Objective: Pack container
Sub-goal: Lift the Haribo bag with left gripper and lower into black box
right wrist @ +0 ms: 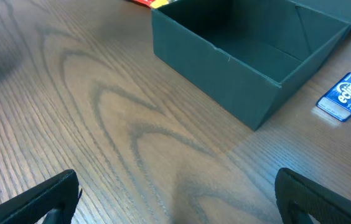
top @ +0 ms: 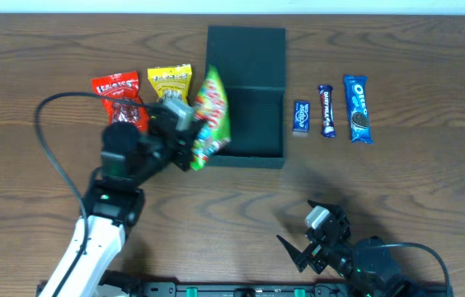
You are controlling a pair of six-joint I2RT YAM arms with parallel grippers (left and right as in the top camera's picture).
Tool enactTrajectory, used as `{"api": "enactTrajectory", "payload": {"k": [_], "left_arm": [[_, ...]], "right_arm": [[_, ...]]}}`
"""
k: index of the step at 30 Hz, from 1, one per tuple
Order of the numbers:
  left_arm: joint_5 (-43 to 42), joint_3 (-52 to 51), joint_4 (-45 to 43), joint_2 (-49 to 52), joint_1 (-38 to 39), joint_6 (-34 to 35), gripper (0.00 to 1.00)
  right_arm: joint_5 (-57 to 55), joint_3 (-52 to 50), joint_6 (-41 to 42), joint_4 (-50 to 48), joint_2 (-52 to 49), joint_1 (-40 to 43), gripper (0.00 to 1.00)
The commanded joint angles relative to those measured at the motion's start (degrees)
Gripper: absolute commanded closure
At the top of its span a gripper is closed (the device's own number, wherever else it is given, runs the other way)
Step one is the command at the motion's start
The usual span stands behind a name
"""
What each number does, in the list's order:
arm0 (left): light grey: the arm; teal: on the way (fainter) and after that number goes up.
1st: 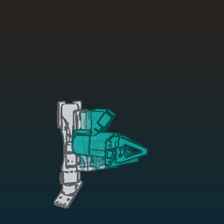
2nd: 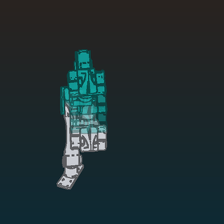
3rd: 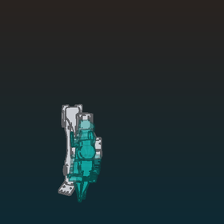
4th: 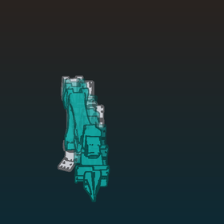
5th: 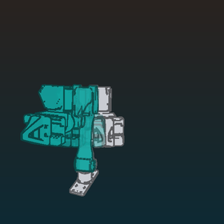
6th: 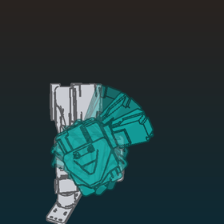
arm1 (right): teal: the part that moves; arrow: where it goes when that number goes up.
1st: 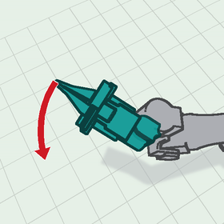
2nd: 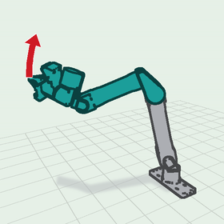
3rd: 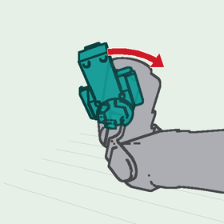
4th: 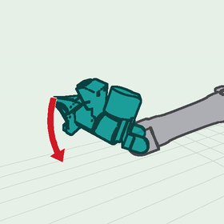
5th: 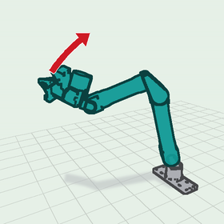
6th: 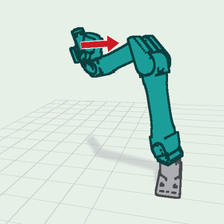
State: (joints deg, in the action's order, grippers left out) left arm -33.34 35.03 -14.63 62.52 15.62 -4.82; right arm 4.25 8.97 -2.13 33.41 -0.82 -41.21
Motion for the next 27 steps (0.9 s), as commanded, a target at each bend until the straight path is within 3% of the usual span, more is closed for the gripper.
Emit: {"api": "enactTrajectory", "payload": {"k": [1, 8, 14, 27], "left_arm": [[6.69, 4.28, -0.13, 1.33, 5.55, -10.12, 0.94], [14.80, 7.67, -0.24, 8.70, 13.79, -24.37, 0.94], [17.59, 9.46, -0.92, 16.09, 16.00, -34.18, 0.94], [17.70, 9.88, -6.73, 25.64, 15.96, -35.10, 0.94]], "right_arm": [[-0.39, -0.33, -0.70, -0.02, 0.50, -0.55, 0.01], [-0.39, -0.33, -0.70, -0.02, 0.50, -0.55, 0.01], [-0.39, -0.33, -0.72, -0.02, 0.50, -0.55, 0.01], [-0.39, -0.33, -0.70, 0.00, 0.50, -0.55, 0.01]]}}
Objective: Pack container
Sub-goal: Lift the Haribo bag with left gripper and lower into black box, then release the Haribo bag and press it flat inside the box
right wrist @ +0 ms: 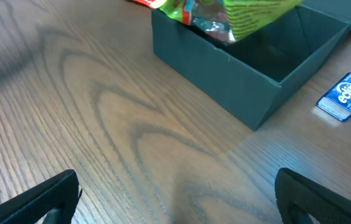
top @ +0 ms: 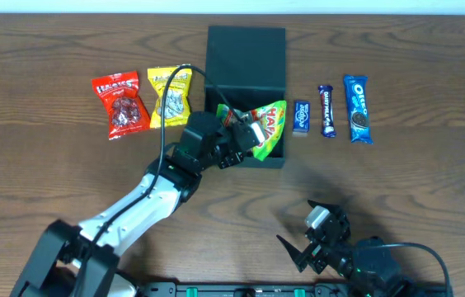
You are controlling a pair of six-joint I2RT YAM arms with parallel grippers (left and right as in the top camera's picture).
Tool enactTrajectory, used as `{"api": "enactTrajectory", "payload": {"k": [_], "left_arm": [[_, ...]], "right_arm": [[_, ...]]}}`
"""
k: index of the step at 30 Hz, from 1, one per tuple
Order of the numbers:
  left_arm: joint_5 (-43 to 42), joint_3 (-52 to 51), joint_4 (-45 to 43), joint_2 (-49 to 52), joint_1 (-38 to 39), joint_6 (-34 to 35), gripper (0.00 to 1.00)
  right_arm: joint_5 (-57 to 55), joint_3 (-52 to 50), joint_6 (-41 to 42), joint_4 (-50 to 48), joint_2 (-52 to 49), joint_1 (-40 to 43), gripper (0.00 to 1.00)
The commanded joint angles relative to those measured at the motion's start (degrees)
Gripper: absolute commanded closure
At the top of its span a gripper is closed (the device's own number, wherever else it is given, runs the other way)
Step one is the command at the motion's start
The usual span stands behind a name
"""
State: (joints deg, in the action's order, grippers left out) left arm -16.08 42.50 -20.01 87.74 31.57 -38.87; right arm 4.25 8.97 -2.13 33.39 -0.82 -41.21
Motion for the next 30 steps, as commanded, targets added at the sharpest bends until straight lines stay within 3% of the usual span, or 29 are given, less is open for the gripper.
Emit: {"api": "enactTrajectory", "payload": {"k": [1, 3, 5, 6, 7, 16, 21, 23, 25, 27, 29, 30], "left_arm": [[0.42, 2.40, -1.27, 0.48, 0.00, -1.03, 0.94], [0.44, 2.40, -0.96, 0.50, 0.00, -0.98, 0.93], [0.55, 2.40, -0.96, 0.48, 0.00, -0.96, 0.72], [0.94, 2.40, -1.16, 0.44, 0.00, -0.76, 0.46], [1.77, 2.40, -1.42, 0.31, 0.00, -0.44, 0.04], [2.86, 2.40, -3.41, -3.54, 0.00, 12.59, 0.05], [-4.09, 2.40, -3.39, -7.02, -0.04, 21.16, 0.04], [-7.19, 2.40, -3.39, -8.00, -0.04, 24.50, 0.00], [-9.88, 2.40, -3.19, -8.28, -0.04, 27.23, 0.14], [-12.02, 2.40, -2.03, -8.28, -0.04, 27.56, 0.36], [-12.55, 2.40, -0.35, -8.28, -0.04, 27.54, 0.67], [-12.52, 2.40, 0.55, -8.28, -0.04, 27.54, 0.94]], "right_arm": [[-0.39, -0.33, -0.72, 0.02, 0.50, -0.55, 0.01], [-0.39, -0.33, -0.70, 0.00, 0.50, -0.55, 0.01], [-0.39, -0.33, -0.70, 0.02, 0.50, -0.55, 0.01], [-0.39, -0.33, -0.72, 0.00, 0.50, -0.55, 0.01], [-0.39, -0.33, -0.72, 0.02, 0.50, -0.55, 0.01], [-0.39, -0.33, -0.70, 0.00, 0.50, -0.55, 0.01], [-0.39, -0.33, -0.70, 0.02, 0.50, -0.55, 0.01], [-0.39, -0.33, -0.70, 0.02, 0.50, -0.55, 0.01], [-0.39, -0.33, -0.72, 0.02, 0.50, -0.55, 0.01], [-0.39, -0.33, -0.70, 0.02, 0.50, -0.55, 0.01], [-0.42, -0.33, -0.72, 0.02, 0.50, -0.55, 0.01], [-0.39, -0.33, -0.70, 0.00, 0.50, -0.55, 0.01]]}}
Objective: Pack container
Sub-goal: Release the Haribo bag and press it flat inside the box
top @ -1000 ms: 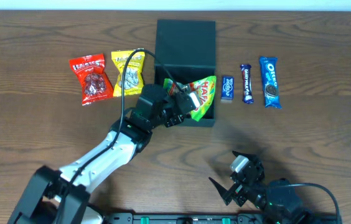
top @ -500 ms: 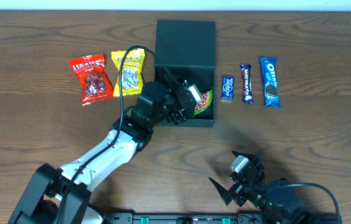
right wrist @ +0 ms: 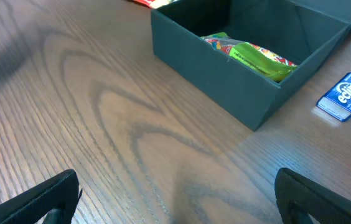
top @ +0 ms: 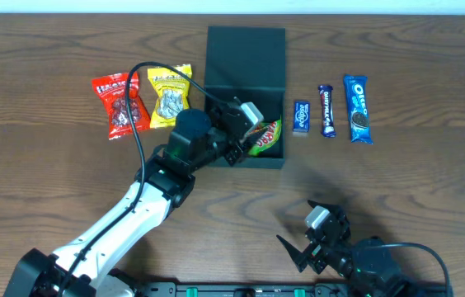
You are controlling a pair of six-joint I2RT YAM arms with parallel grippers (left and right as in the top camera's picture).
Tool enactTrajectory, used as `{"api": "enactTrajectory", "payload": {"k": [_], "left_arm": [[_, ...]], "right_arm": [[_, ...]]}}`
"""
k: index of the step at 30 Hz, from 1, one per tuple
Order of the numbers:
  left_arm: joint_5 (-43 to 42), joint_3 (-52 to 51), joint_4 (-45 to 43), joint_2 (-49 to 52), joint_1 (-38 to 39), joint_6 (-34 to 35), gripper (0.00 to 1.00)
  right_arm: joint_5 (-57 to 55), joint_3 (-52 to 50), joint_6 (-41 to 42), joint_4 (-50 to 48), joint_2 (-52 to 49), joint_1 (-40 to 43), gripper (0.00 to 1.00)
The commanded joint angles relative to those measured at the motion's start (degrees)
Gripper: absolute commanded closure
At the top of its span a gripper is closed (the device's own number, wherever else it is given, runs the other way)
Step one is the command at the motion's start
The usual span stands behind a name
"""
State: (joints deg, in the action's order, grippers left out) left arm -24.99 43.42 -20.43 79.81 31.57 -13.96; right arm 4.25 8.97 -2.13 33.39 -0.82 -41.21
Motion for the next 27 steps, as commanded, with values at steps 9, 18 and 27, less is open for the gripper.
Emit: {"api": "enactTrajectory", "payload": {"k": [9, 18, 27], "left_arm": [[-12.28, 1.46, 2.14, 3.30, -0.04, 2.38, 0.94], [-6.01, 2.91, 3.15, 11.26, -0.04, 2.40, 0.94], [1.90, 19.30, 23.12, 16.28, 0.35, -2.91, 0.94]], "right_arm": [[-0.39, -0.33, -0.70, 0.00, 0.50, -0.55, 0.01], [-0.39, -0.33, -0.70, 0.02, 0.50, -0.55, 0.01], [-0.39, -0.33, -0.72, 0.02, 0.50, -0.55, 0.01]]}}
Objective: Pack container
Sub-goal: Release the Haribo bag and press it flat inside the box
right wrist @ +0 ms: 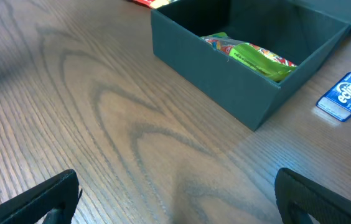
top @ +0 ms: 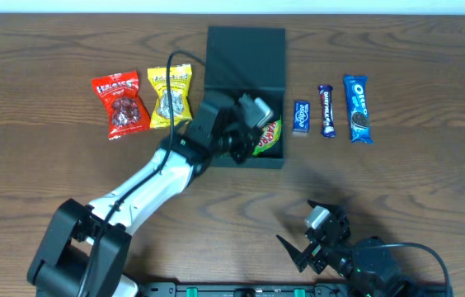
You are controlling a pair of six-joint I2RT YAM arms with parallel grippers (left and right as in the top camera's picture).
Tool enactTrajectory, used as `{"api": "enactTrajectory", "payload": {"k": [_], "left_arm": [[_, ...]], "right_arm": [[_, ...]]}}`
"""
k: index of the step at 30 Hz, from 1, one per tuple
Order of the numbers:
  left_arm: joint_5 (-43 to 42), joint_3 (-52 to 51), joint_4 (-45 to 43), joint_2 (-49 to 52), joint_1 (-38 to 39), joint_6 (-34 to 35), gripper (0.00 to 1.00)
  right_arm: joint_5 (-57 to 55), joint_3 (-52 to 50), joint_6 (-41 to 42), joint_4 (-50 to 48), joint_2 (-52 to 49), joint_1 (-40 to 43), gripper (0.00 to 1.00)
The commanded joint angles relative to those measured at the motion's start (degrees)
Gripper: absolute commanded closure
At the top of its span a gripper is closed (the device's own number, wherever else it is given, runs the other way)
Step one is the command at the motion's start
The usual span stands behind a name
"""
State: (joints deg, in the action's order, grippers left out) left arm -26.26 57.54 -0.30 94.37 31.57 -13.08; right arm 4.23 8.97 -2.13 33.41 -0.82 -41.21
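The dark green box (top: 246, 43) stands open at the table's back, its lid folded away behind it. A green candy bag (top: 268, 138) lies inside at the front right corner, and it also shows over the near wall as the green candy bag (right wrist: 250, 53). My left gripper (top: 247, 130) hangs over the box just left of the bag, apart from it and seemingly open. My right gripper (right wrist: 178, 205) is open and empty, low over bare wood near the front edge.
A red snack bag (top: 120, 105) and a yellow snack bag (top: 171, 96) lie left of the box. To its right are a blue gum pack (top: 301, 116), a chocolate bar (top: 326, 110) and a blue cookie pack (top: 358, 108).
My left gripper has shifted slightly back and right over the box. The green bag lies where it was, and my right arm has not moved.
My left gripper held the green bag upright at the box's left wall. Then it held the bag tilted over the box's front. Then the bag lay inside the box with the gripper beside it, where it still lies.
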Motion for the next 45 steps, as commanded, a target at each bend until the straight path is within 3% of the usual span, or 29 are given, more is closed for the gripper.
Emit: {"api": "enactTrajectory", "payload": {"k": [1, 7, 22, 35, 45], "left_arm": [[4.04, 6.71, 4.90, 2.29, 0.63, -4.87, 0.94], [11.85, 11.45, 11.39, 6.10, 3.39, -9.62, 0.95], [5.62, 11.58, 14.95, 15.30, 3.82, -9.68, 0.94], [6.32, 11.91, 13.57, 19.26, 3.82, -9.29, 0.94], [6.29, 23.85, 20.65, 18.60, 3.72, -8.28, 0.94]], "right_arm": [[-0.37, -0.33, -0.70, -0.02, 0.50, -0.55, 0.01], [-0.39, -0.33, -0.72, 0.00, 0.50, -0.55, 0.01], [-0.37, -0.33, -0.70, 0.00, 0.50, -0.55, 0.01], [-0.37, -0.33, -0.70, -0.02, 0.50, -0.55, 0.01], [-0.37, -0.33, -0.72, 0.00, 0.50, -0.55, 0.01]]}}
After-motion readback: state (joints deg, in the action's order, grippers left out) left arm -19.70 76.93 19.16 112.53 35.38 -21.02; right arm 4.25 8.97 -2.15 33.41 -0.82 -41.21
